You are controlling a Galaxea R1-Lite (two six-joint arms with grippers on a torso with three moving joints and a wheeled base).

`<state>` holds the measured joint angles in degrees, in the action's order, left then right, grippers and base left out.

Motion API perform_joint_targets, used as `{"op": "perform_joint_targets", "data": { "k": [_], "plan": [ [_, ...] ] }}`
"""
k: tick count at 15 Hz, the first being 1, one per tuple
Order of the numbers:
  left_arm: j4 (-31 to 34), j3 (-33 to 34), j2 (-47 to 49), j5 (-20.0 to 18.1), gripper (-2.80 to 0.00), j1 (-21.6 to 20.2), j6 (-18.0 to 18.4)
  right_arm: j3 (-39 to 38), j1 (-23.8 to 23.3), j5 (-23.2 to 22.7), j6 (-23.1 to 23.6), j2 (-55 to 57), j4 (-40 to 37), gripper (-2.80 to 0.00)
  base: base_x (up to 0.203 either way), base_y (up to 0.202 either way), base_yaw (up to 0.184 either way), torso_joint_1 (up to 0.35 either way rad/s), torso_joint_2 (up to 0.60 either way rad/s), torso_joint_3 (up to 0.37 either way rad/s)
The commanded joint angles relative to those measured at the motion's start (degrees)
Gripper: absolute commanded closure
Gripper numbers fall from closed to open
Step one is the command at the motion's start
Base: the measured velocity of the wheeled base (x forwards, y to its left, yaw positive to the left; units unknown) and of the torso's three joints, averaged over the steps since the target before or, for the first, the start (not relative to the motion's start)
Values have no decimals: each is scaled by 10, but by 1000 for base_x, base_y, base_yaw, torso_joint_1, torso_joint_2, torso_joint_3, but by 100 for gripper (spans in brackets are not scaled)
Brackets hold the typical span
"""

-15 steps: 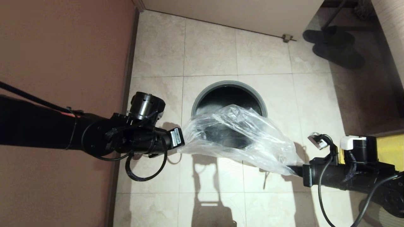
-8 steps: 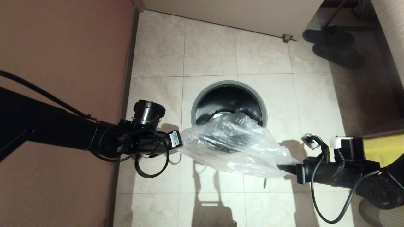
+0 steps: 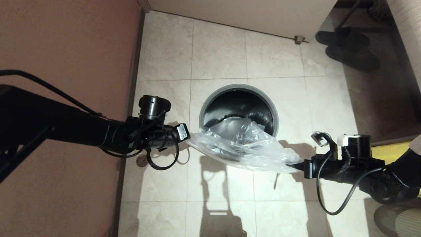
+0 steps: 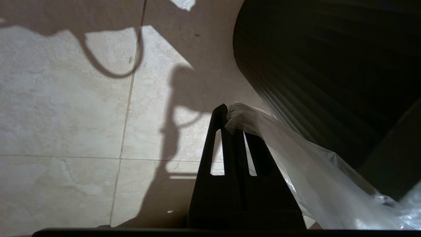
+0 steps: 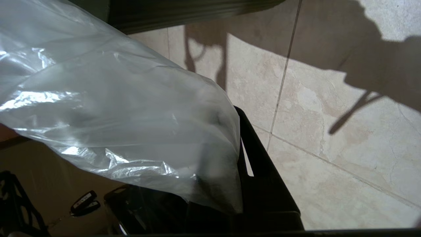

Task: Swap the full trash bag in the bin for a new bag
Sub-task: Put the new garbage bag on the trash can

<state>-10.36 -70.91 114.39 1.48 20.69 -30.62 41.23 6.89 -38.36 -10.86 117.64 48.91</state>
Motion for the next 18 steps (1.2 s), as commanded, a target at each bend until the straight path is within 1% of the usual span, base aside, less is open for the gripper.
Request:
{"op": "perform_joint_targets", "data": {
  "k": [1,5,8,12,13,18],
  "plan": [
    [0,0,-15,0,0,1,-2,-2,-2,-4,-10,-31,3,0,0,0,0,0,0,0],
    [-2,-2,-16,1,0,0,-2,-1,-6,-4,-17,-38,3,0,0,0,0,0,0,0],
    [-3,-7,-12,1,0,0,-2,8,-6,-1,-52,-46,3,0,0,0,0,0,0,0],
    [-4,-7,-9,2,0,1,-3,1,-5,-1,-53,-52,3,0,0,0,0,0,0,0],
    [-5,-7,-12,2,-280,1,-3,0,-5,-1,-53,-55,3,0,0,0,0,0,0,0],
    [-14,19,-56,4,-280,12,-8,-10,-2,-2,-54,-73,2,0,0,0,0,0,0,0]
  ]
}}
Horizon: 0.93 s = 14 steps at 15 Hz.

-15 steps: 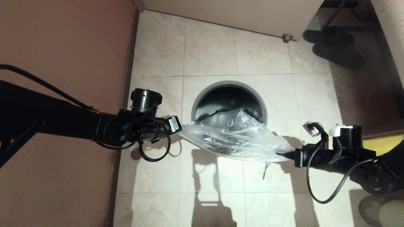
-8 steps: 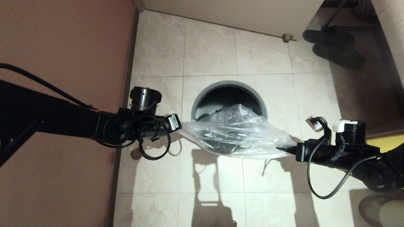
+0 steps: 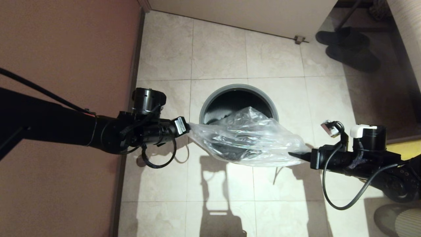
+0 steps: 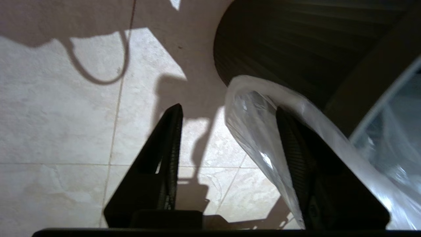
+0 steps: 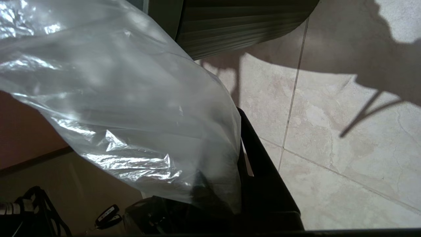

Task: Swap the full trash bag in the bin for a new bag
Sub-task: Put the new garbage bag on the trash can

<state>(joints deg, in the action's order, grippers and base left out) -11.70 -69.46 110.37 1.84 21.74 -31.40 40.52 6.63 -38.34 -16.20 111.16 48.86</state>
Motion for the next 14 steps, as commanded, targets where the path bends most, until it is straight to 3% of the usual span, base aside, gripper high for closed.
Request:
{"op": "perform_joint_targets", "data": {
  "k": [1,7,8,9,14],
  "plan": [
    [1,9,-27,0,-280,8,-8,-6,0,-2,-1,-10,3,0,0,0,0,0,0,0],
    [8,113,-164,0,-280,49,-34,-36,2,-2,-1,-42,3,0,0,0,0,0,0,0],
    [9,126,-183,-1,-280,50,-34,-37,2,-3,0,-42,3,-198,0,0,0,0,0,0],
    [15,137,-204,-1,-280,53,-34,-37,2,-3,-1,-43,3,-280,0,0,0,0,0,0],
    [41,166,-234,-4,-280,69,-47,-42,8,-6,-22,-58,3,-280,0,0,0,0,0,0]
  ]
}}
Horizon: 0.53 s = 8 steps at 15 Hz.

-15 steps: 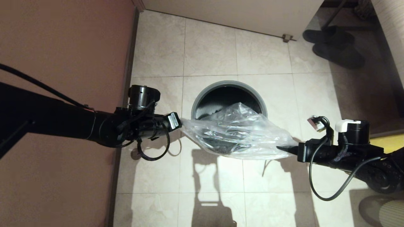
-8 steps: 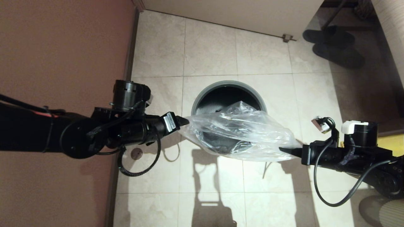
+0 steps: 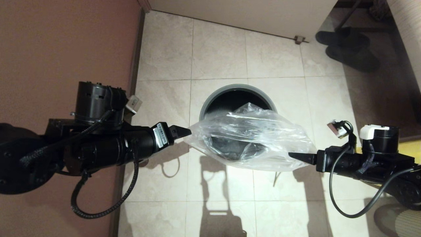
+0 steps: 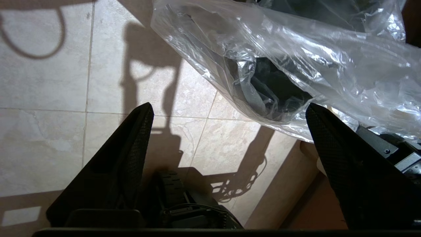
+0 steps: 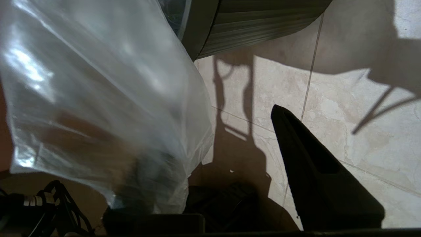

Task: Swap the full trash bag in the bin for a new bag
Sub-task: Put the new garbage bag on the trash can

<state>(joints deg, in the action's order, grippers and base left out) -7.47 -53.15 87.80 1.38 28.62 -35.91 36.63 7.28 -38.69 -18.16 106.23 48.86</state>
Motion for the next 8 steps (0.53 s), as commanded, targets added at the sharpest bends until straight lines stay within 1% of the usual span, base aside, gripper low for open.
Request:
{"op": "perform_joint_targets", "data": {
  "k": [1,6,8],
  "plan": [
    [-1,3,-8,0,-280,5,-2,-12,2,-4,-3,-18,3,-280,0,0,0,0,0,0],
    [-3,9,4,-6,-280,8,-1,-54,-3,0,1,-32,4,-280,0,0,0,0,0,0],
    [-3,9,5,-7,-280,14,-1,-52,-23,-11,-2,-17,7,-280,0,0,0,0,0,0]
  ]
}}
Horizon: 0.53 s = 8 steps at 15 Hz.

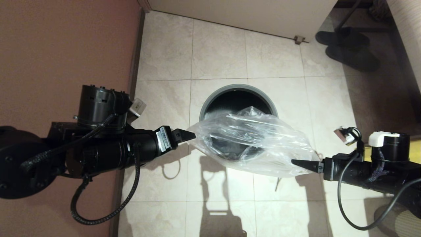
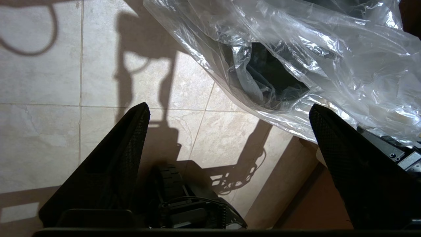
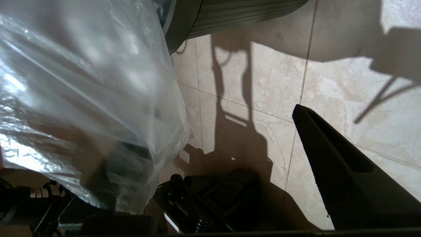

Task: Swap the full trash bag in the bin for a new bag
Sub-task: Put the new garbage bag on the trash can

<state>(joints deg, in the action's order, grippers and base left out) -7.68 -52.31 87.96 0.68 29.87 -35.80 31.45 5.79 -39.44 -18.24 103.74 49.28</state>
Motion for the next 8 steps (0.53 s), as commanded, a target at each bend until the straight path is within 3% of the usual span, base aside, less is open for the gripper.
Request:
{"op": "perform_joint_targets", "data": {
  "k": [1,3,5,7,8],
  "plan": [
    [-1,0,7,0,-280,3,-2,-1,-15,-26,-3,23,18,-280,0,0,0,0,0,0],
    [-4,-2,23,0,-280,3,-1,-11,-23,-54,-35,52,109,-280,0,0,0,0,0,0],
    [-5,-6,35,0,-280,7,-1,-18,-30,-71,-127,74,200,-280,0,0,0,0,0,0],
    [-6,-15,53,0,-280,12,-1,-36,-51,-121,-216,80,291,-280,0,0,0,0,0,0],
    [-6,-20,61,0,-280,18,-2,-53,-55,-140,-235,88,321,-280,0,0,0,0,0,0]
  ]
}}
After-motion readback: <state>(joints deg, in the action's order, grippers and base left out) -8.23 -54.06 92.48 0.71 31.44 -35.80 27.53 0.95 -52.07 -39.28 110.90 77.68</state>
